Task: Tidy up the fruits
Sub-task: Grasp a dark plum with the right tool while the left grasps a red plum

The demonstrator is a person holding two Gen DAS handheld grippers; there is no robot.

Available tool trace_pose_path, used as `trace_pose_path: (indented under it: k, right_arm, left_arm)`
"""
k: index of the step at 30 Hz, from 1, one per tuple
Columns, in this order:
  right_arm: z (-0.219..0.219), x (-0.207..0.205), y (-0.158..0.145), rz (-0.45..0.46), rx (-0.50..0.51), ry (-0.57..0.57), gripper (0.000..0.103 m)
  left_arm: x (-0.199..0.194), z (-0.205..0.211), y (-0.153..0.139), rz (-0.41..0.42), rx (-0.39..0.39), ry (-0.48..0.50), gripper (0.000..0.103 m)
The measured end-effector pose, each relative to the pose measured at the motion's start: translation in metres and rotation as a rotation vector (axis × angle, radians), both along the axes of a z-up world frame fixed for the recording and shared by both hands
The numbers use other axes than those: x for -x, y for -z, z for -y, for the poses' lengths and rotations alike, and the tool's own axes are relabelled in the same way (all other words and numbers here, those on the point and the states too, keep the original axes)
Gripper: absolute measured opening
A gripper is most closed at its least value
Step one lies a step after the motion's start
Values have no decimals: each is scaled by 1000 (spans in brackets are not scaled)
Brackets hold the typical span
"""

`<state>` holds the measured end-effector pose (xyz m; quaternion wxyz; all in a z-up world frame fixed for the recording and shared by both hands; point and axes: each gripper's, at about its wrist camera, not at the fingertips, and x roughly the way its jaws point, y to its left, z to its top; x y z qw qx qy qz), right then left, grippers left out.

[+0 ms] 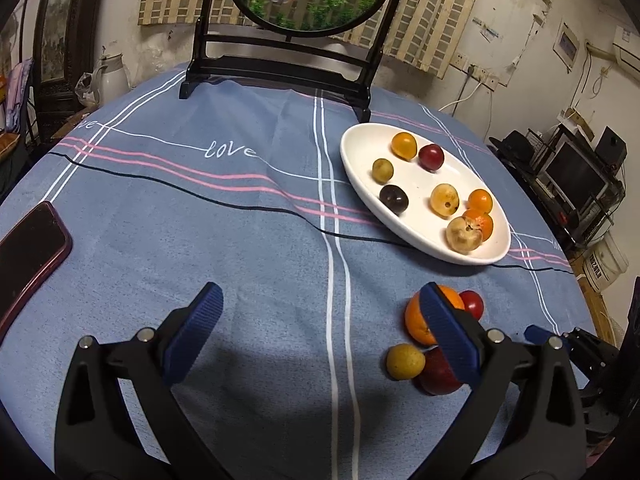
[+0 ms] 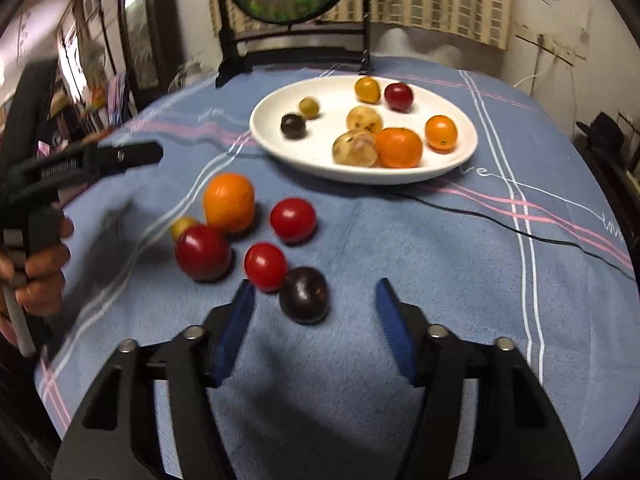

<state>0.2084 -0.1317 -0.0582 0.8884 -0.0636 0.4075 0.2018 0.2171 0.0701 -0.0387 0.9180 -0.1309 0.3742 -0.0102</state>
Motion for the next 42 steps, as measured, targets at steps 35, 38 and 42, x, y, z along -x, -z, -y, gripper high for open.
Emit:
trace_pose_path:
  k: [35,38,42]
  right_arm:
    - [33,-15,-4,-35,-238,69,27]
    - [31,-13,-3,-29,-231,60,27]
    - [31,-11,-4,-23,-229,55,27]
  left_arm:
    - [30,99,14,7,-181,425,33]
    - [28,101,16,-4,-195,413,34]
    - [27,103,18,-26,-210,424,38]
